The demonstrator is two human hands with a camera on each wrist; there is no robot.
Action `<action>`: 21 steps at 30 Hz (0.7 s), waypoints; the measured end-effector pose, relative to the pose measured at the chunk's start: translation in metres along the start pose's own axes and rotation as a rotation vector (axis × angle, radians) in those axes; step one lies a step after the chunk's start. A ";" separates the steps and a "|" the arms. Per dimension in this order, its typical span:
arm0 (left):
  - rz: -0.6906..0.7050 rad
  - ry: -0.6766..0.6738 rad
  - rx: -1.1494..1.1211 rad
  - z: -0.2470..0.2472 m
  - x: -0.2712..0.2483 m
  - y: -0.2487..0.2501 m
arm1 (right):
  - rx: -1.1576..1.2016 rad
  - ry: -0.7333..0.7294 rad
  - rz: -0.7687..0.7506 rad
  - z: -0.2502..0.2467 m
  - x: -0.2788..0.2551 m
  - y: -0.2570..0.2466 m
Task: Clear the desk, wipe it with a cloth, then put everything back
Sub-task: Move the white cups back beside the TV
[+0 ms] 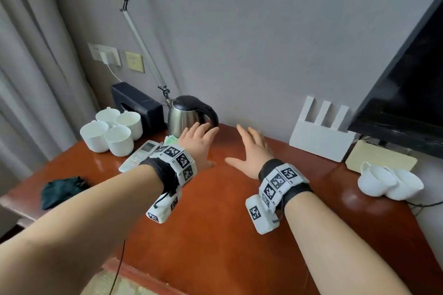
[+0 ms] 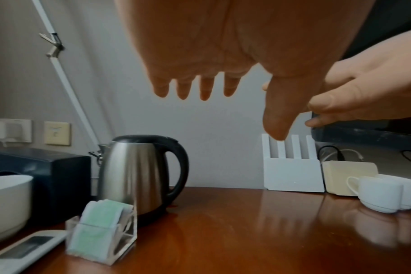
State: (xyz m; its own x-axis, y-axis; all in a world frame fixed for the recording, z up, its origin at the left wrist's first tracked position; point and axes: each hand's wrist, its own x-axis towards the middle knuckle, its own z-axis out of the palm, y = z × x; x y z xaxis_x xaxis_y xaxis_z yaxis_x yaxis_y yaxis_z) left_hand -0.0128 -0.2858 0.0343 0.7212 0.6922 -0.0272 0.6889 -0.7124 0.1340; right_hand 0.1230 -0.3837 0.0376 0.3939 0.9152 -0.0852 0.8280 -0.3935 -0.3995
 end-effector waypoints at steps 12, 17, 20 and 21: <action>-0.353 0.110 -0.179 -0.007 -0.083 -0.075 | -0.093 -0.138 -0.316 0.033 0.005 -0.080; -0.494 0.102 -0.193 0.001 -0.100 -0.126 | -0.067 -0.210 -0.319 0.054 0.016 -0.101; -0.532 0.101 -0.200 0.003 -0.094 -0.169 | -0.064 -0.210 -0.312 0.070 0.038 -0.124; -0.535 0.096 -0.207 0.004 -0.090 -0.185 | -0.055 -0.214 -0.302 0.077 0.047 -0.134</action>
State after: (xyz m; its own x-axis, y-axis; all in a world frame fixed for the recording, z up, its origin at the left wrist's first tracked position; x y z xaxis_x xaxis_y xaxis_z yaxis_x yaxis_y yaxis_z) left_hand -0.2050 -0.2166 0.0082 0.2602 0.9639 -0.0563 0.9199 -0.2298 0.3177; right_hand -0.0002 -0.2818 0.0167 0.0410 0.9858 -0.1627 0.9166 -0.1019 -0.3866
